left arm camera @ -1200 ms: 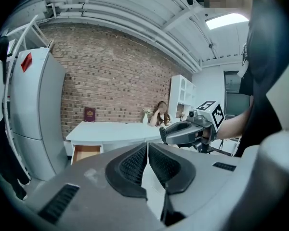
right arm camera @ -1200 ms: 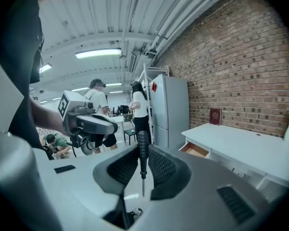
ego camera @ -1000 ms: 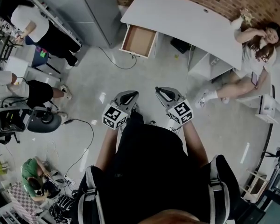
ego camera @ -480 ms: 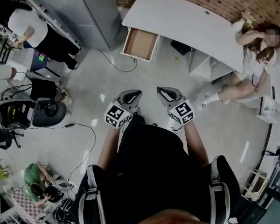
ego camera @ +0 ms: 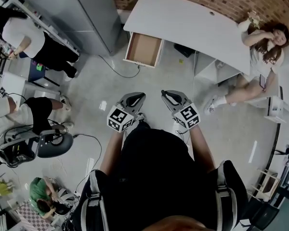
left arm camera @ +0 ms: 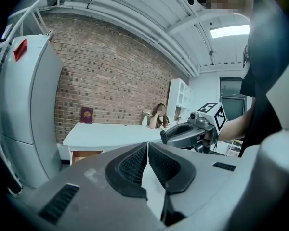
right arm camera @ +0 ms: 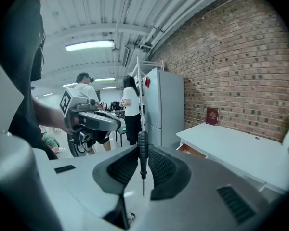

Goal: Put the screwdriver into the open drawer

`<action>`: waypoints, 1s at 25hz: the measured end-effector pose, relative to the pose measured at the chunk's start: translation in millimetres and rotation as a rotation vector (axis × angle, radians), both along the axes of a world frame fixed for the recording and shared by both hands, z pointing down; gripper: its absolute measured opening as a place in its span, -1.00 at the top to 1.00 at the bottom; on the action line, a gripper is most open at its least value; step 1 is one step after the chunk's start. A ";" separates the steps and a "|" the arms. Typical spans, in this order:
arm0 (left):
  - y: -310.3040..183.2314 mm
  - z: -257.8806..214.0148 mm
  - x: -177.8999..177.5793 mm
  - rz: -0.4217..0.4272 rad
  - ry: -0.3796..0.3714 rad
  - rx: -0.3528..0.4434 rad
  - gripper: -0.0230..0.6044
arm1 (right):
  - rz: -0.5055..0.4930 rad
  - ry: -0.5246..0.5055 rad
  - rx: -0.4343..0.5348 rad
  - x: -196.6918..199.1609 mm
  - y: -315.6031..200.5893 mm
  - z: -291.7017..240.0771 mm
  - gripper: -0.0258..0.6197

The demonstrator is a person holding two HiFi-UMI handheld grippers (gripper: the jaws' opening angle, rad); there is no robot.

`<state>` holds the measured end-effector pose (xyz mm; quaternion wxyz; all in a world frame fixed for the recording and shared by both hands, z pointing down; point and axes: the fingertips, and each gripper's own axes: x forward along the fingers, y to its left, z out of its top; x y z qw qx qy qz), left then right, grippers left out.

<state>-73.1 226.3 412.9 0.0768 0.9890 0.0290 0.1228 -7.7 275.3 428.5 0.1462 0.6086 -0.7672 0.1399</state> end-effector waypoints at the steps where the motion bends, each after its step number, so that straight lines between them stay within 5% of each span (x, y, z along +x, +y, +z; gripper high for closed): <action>1: -6.8 0.2 0.3 0.005 0.002 -0.001 0.86 | 0.004 0.001 -0.002 0.1 -6.7 1.0 0.54; 25: -113.0 8.9 -21.7 0.036 0.031 -0.035 0.86 | 0.019 0.059 -0.051 -20.9 -104.5 12.3 0.54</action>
